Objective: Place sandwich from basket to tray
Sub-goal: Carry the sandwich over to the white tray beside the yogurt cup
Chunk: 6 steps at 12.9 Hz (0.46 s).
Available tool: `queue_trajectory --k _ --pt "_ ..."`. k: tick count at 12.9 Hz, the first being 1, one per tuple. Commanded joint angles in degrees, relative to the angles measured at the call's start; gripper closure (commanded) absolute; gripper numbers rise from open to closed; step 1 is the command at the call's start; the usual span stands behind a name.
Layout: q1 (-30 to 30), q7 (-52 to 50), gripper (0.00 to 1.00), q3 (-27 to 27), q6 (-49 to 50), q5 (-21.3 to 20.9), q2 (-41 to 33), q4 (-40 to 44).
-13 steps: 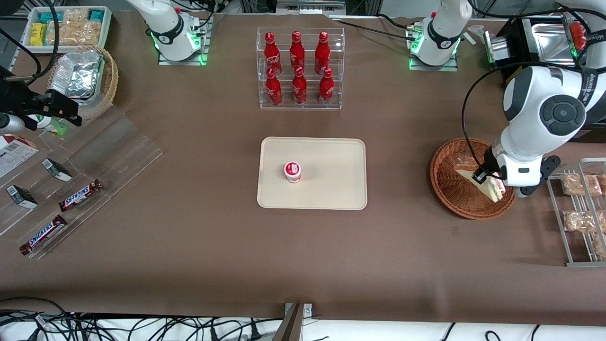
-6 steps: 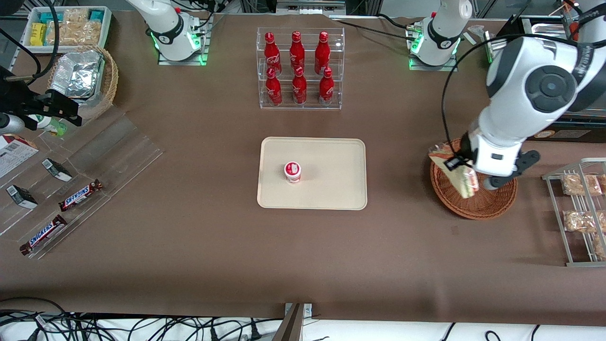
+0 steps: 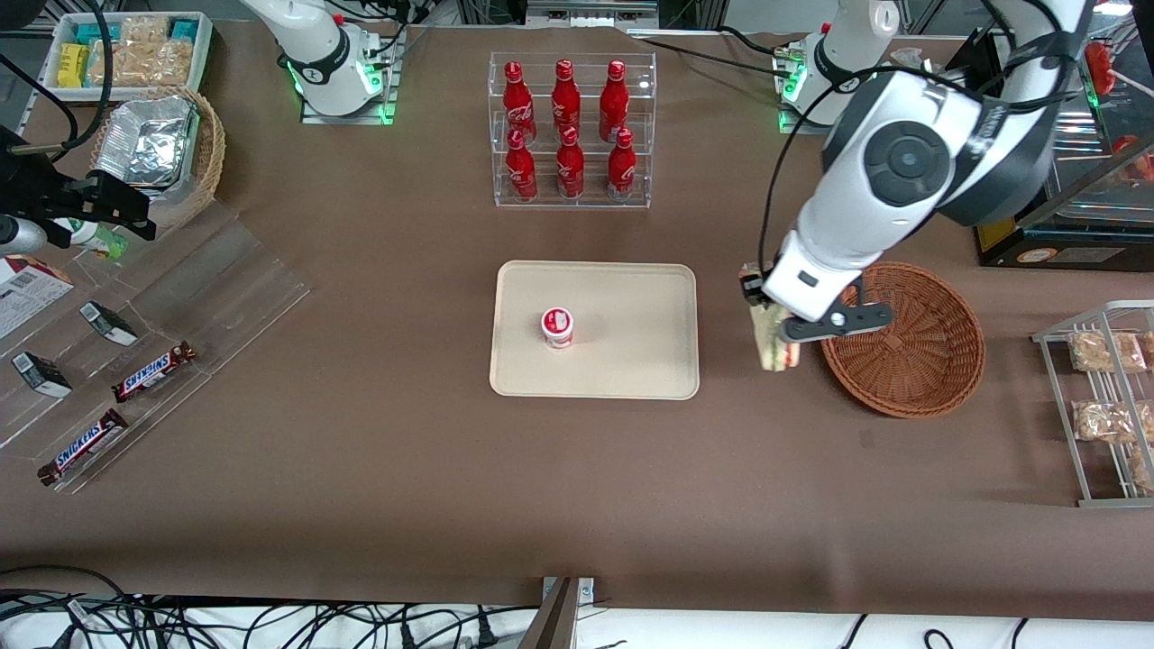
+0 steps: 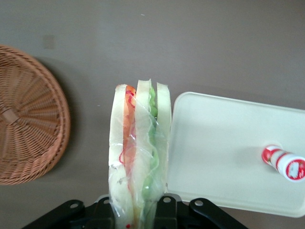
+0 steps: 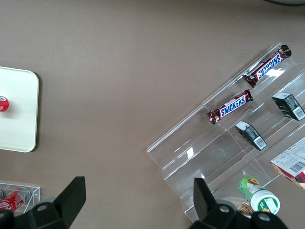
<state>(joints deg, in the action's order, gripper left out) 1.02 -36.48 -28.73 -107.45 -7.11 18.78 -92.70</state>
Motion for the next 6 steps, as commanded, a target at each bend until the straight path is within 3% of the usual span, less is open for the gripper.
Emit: queue_trajectory --k 1,6 --pt "-3.37 3.69 1.0 0.16 -2.48 0.17 3.0 2.09" --pt "-8.57 3.61 1.0 0.52 -5.64 -0.01 8.01 1.65"
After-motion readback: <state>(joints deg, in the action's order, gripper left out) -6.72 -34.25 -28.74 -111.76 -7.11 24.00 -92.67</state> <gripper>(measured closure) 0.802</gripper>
